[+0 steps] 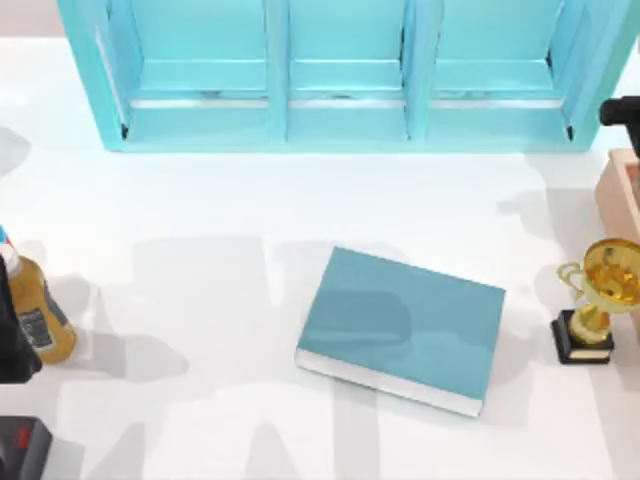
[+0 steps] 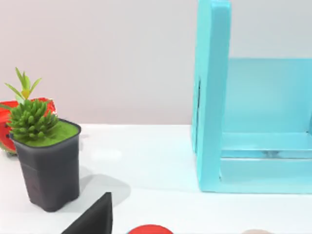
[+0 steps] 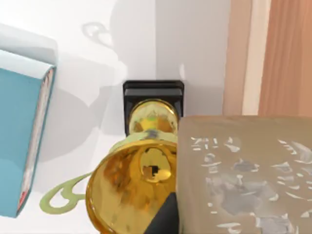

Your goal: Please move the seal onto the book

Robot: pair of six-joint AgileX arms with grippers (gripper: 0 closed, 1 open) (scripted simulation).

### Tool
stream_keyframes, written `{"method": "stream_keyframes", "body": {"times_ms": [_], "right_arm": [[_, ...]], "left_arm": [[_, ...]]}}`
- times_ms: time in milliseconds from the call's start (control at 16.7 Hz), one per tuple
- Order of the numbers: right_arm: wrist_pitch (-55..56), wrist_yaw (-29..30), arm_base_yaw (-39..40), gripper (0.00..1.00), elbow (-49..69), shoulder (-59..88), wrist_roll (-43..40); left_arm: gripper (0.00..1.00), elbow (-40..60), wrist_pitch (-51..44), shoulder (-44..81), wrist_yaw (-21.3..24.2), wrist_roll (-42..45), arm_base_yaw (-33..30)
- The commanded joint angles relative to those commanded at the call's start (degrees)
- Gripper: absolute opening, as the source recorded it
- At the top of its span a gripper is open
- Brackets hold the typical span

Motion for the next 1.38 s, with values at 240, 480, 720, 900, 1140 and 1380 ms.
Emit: {"method": "stream_keyframes", "body": {"times_ms": [240,480,720,900,1140,1380], "right_arm": [[0.13,-0.17,-0.22,0.0,-0.12,0.23,0.1],[4.07,-0.91,3.84,0.0,0.73,1.48,3.69],[13.16,-2.18,16.87,0.0,2.2,5.18,13.5],[16.94,-2.16,25.9,0.0,2.17,8.18,21.68],[16.31,-0.77,30.76,0.0,0.12,12.07,29.19],[14.59,0.07,30.73,0.0,-1.01,13.85,31.25]], "left_arm": [[1.0,0.0,0.0,0.0,0.0,0.0,0.0],[1.0,0.0,0.0,0.0,0.0,0.0,0.0],[1.0,0.0,0.0,0.0,0.0,0.0,0.0],[1.0,0.0,0.0,0.0,0.0,0.0,0.0],[1.0,0.0,0.0,0.0,0.0,0.0,0.0],[1.0,0.0,0.0,0.0,0.0,0.0,0.0]]}}
